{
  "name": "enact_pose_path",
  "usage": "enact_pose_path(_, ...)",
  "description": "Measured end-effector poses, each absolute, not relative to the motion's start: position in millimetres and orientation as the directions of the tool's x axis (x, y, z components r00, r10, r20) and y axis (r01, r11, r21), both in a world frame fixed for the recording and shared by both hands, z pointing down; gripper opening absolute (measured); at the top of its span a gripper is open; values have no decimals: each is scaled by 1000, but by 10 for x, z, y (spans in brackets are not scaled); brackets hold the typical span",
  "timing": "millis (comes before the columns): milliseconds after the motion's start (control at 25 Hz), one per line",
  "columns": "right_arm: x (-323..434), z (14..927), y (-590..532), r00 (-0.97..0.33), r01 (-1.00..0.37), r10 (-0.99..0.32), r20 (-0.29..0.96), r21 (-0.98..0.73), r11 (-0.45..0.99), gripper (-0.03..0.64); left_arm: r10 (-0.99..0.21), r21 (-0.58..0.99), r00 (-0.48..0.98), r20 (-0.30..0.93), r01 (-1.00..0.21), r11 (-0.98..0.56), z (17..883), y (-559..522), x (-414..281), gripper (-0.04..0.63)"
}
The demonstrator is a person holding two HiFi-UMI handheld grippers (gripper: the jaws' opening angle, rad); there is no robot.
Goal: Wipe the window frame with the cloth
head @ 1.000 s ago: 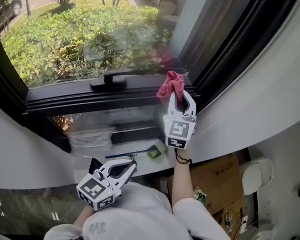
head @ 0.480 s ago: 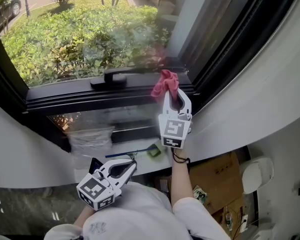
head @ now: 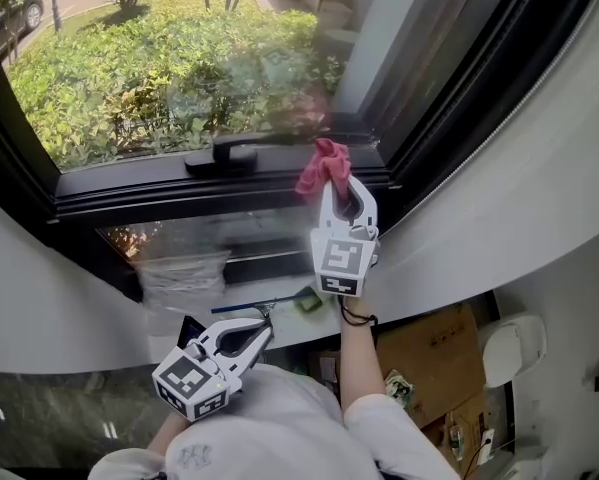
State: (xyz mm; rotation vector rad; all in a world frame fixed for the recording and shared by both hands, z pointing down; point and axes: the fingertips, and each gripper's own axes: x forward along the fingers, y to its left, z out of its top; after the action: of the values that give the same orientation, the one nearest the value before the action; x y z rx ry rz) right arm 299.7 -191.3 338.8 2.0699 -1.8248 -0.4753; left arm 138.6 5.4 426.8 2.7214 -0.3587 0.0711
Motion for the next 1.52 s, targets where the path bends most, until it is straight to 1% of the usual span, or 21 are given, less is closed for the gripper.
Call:
enact_pose_path(720,2685,3399,-1946,75,-873,-997,-26,482,-79,58,-276,367,957,95,-291,-884,4239,79,1204,9)
enact_pose_path(1520,2371,3406,-1973,84,-873,-996,-28,480,-87,58,-278,373,955,105,-297,-879,4213,-59,863,9)
